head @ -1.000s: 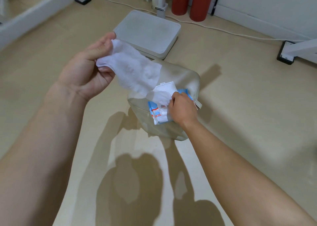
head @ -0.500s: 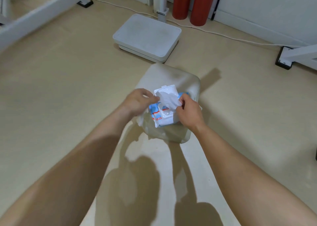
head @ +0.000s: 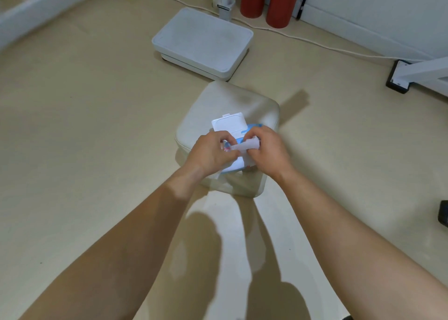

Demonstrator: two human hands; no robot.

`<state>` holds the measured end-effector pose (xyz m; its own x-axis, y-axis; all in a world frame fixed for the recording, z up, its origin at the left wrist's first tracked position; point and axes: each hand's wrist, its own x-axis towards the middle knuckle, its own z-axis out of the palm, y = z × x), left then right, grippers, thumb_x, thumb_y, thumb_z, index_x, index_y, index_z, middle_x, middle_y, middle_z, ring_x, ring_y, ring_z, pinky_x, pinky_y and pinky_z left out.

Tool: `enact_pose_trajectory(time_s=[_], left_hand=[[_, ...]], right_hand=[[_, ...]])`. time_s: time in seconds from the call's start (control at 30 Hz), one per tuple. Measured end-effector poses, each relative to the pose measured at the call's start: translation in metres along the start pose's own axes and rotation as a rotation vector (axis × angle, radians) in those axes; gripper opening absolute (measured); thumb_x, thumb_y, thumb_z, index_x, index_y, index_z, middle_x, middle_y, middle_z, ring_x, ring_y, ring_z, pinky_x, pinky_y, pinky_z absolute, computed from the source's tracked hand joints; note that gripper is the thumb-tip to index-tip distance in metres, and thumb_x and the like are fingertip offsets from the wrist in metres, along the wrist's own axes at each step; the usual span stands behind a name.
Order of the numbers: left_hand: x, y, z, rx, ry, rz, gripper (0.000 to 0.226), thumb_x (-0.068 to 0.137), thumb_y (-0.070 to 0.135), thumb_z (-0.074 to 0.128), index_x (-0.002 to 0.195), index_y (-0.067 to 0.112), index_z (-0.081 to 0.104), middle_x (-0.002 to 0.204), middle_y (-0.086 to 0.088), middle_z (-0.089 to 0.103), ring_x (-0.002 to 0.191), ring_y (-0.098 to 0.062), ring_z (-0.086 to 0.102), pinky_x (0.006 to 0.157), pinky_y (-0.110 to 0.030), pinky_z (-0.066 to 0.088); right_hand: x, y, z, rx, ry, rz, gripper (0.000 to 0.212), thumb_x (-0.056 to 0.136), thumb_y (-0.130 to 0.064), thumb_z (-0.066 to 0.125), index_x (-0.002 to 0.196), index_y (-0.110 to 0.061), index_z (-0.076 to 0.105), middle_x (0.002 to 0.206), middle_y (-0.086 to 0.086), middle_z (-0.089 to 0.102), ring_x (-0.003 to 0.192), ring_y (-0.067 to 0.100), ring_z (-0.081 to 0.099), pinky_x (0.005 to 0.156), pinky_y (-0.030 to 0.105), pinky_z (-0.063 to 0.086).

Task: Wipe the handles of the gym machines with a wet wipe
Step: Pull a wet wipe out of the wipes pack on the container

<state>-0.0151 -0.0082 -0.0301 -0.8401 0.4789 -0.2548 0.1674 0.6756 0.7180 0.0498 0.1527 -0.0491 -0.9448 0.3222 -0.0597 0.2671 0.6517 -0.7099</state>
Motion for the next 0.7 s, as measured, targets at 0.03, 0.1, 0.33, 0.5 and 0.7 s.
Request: enact_pose_trajectory(time_s=[0.03,0.1,0.33,0.5,0.7], left_hand=[[-0.001,-0.004,-0.002,0.029,0.008,-0.004,0.018,0.077,0.031,0.077,0.084,0.036,0.062,0.067,0.012,0.051,0.063,-0.005,0.049,0.059,-0.026,0.036],[-0.004,-0.011,-0.003,0.032,0.041,-0.018,0.021,0.077,0.029,0.076,0.089,0.034,0.06,0.064,0.012,0.051,0.062,-0.004,0.05,0.056,-0.025,0.035],[-0.008,-0.021,0.003,-0.061,0.112,-0.157,0.015,0.081,0.039,0.067,0.084,0.026,0.06,0.071,0.003,0.069,0.068,-0.022,0.063,0.066,-0.033,0.051],[-0.005,-0.013,0.004,-0.291,0.084,-0.25,0.023,0.089,0.026,0.063,0.068,0.016,0.062,0.068,-0.002,0.064,0.066,-0.021,0.056,0.065,-0.032,0.046],[-0.002,-0.013,0.003,-0.405,0.067,-0.295,0.023,0.09,0.02,0.064,0.068,0.013,0.061,0.063,0.004,0.054,0.057,-0.011,0.046,0.049,-0.014,0.036]], right_hand=[[0.001,0.001,0.001,0.018,0.041,0.039,0.022,0.079,-0.005,0.062,0.095,-0.018,0.069,0.097,0.004,0.064,0.088,0.023,0.061,0.076,0.031,0.049],[0.002,0.001,0.003,0.047,0.107,0.118,0.017,0.079,-0.004,0.061,0.087,-0.017,0.069,0.089,0.003,0.067,0.081,0.023,0.063,0.075,0.035,0.053],[0.009,-0.013,0.006,0.043,0.166,0.193,0.032,0.076,-0.003,0.058,0.095,-0.026,0.047,0.106,0.004,0.057,0.087,0.024,0.055,0.066,0.032,0.041],[-0.002,-0.016,-0.001,-0.103,-0.041,-0.053,0.05,0.08,-0.005,0.05,0.12,-0.036,0.051,0.124,-0.002,0.047,0.094,0.028,0.06,0.077,0.039,0.051],[-0.003,-0.013,0.0,-0.54,-0.244,-0.279,0.033,0.093,-0.026,0.049,0.12,-0.032,0.067,0.122,-0.002,0.052,0.094,0.029,0.06,0.071,0.038,0.05]])
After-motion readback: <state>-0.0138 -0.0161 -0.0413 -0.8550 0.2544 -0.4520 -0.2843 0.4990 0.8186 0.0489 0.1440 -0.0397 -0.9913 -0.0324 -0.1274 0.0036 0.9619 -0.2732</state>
